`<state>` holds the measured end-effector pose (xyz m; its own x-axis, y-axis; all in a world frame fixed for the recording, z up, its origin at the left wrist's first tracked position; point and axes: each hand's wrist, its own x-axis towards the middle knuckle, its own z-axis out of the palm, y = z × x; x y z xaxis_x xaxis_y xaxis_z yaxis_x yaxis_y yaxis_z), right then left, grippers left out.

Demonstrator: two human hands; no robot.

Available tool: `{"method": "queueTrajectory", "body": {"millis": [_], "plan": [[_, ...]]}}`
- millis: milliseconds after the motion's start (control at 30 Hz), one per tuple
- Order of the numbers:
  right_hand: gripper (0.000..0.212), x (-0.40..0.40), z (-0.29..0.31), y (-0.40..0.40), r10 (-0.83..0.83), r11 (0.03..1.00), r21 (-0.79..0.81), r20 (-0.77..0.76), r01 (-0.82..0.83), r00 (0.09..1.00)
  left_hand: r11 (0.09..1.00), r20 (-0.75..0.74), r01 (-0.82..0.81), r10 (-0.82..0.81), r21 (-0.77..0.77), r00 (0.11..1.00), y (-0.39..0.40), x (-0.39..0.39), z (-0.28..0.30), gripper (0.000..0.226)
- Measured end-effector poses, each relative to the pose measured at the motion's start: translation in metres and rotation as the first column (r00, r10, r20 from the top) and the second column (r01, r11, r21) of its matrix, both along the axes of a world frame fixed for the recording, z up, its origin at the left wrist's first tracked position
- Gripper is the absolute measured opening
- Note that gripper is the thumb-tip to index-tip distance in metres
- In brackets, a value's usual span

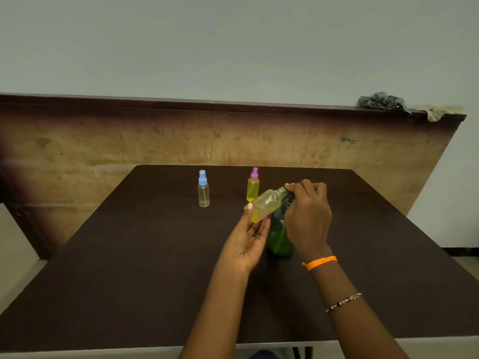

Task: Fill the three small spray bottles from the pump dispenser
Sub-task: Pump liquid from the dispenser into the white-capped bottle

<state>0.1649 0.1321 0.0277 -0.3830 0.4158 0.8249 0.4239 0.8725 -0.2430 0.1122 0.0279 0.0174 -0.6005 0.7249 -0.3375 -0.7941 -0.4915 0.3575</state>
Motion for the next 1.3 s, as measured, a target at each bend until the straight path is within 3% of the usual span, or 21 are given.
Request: {"method": "queueTrajectory", "body": {"millis": [200, 400, 567, 800, 1033, 1300], "plan": [[0.030, 0.003, -0.006, 0.001, -0.008, 0.998, 0.065, 0.008, 0.007, 1.000, 1.000, 0.011, -0.007, 0.007, 0.001, 1.000, -0.004, 0.003, 0.000, 0.023], [0.040, 0.002, 0.015, 0.005, 0.058, 0.997, 0.051, 0.020, -0.059, 0.998, 1.000, 0.012, -0.009, 0.009, 0.002, 1.000, -0.001, 0.002, 0.002, 0.021], [0.040, 0.000, -0.018, 0.002, 0.008, 0.998, 0.066, -0.037, -0.005, 0.999, 1.000, 0.016, -0.016, 0.016, -0.005, 1.000, 0.001, 0.000, -0.005, 0.026], [0.030, 0.003, -0.003, 0.006, 0.019, 0.994, 0.106, -0.006, -0.018, 1.000, 1.000, 0.016, -0.008, 0.008, -0.008, 1.000, -0.001, 0.001, -0.001, 0.038], [0.042, 0.004, -0.004, 0.004, 0.038, 0.998, 0.044, 0.024, -0.040, 0.999, 1.000, 0.031, -0.015, 0.015, -0.007, 0.999, 0.002, -0.001, -0.002, 0.045], [0.035, 0.012, 0.001, 0.012, 0.039, 0.987, 0.150, 0.087, -0.052, 0.995, 1.000, 0.022, 0.011, -0.011, 0.001, 1.000, -0.003, -0.002, -0.006, 0.045]]}}
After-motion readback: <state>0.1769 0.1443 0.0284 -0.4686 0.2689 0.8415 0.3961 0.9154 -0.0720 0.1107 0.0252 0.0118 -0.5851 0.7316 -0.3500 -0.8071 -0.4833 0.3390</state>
